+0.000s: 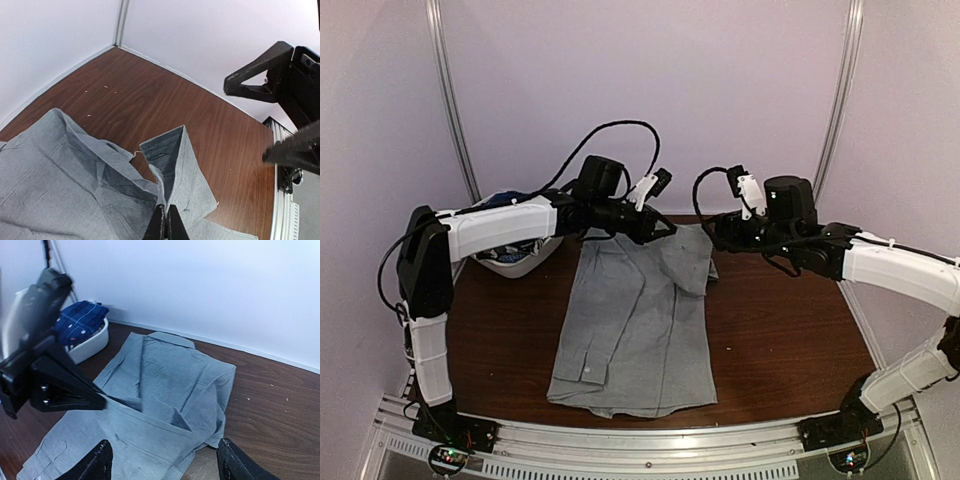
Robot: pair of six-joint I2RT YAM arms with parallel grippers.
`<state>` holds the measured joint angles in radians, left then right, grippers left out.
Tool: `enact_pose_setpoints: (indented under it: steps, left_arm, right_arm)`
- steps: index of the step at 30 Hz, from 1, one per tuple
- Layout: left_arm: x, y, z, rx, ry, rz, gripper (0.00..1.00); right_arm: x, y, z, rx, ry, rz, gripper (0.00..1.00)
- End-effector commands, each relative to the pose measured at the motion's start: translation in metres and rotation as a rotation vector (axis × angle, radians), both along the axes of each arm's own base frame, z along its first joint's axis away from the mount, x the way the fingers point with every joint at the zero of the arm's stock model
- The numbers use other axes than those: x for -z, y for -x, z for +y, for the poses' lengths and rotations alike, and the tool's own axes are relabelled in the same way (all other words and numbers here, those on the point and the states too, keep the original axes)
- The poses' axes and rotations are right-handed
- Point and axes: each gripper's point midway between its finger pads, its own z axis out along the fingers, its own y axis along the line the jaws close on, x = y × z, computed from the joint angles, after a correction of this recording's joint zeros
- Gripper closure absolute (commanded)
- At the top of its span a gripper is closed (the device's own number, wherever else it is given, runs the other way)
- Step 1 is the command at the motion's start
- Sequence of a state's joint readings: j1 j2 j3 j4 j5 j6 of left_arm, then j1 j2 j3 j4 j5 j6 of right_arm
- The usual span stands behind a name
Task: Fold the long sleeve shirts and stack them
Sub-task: Pass from the right arm to the left, then pick up the corner of the shirt from the center of the board.
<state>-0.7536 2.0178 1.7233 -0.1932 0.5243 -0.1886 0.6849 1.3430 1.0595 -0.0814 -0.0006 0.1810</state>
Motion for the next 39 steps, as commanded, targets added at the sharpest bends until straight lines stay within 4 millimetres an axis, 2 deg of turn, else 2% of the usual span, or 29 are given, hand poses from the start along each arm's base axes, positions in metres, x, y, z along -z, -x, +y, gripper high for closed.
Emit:
enact_pose_setpoints:
  steps: [1, 5, 7, 8, 12, 19, 24, 27, 30, 34, 39]
  left_arm:
    - [-0.090, -0.033, 0.031, -0.282, 0.144, -0.151, 1.00]
    - [-0.114, -0.048, 0.062, -0.472, 0.143, -0.168, 1.00]
    - [-0.118, -0.052, 0.075, -0.549, 0.138, -0.147, 1.00]
    - [-0.116, -0.057, 0.086, -0.617, 0.123, -0.140, 1.00]
    - [-0.102, -0.058, 0.112, -0.756, 0.085, -0.066, 1.00]
    - [-0.063, -0.048, 0.144, -0.889, 0.032, 0.026, 1.00]
    - [-0.061, -0.057, 0.158, -0.932, 0.017, 0.015, 1.00]
    - [-0.072, -0.068, 0.169, -0.962, 0.024, -0.014, 1.00]
    - [-0.087, -0.080, 0.179, -0.991, 0.033, -0.048, 1.00]
    - [-0.100, -0.091, 0.183, -1.000, 0.026, -0.098, 1.00]
    - [-0.101, -0.098, 0.183, -0.997, 0.030, -0.105, 1.00]
  right_arm:
    - [0.003, -0.019, -0.051, 0.246, -0.086, 0.021, 0.27]
    - [0.032, -0.028, -0.072, 0.335, -0.104, 0.099, 0.27]
    - [0.045, -0.030, -0.077, 0.353, -0.110, 0.131, 0.27]
    - [0.052, -0.032, -0.078, 0.361, -0.112, 0.148, 0.27]
    - [0.077, -0.034, -0.074, 0.358, -0.096, 0.203, 0.27]
    - [0.115, -0.037, -0.062, 0.325, -0.058, 0.286, 0.27]
    - [0.141, -0.029, -0.056, 0.298, -0.033, 0.361, 0.27]
    - [0.159, -0.015, -0.053, 0.284, -0.004, 0.418, 0.27]
    - [0.179, 0.008, -0.049, 0.261, 0.035, 0.488, 0.27]
    - [0.201, 0.050, -0.038, 0.211, 0.066, 0.581, 0.27]
    - [0.224, 0.099, -0.029, 0.194, 0.124, 0.683, 0.32]
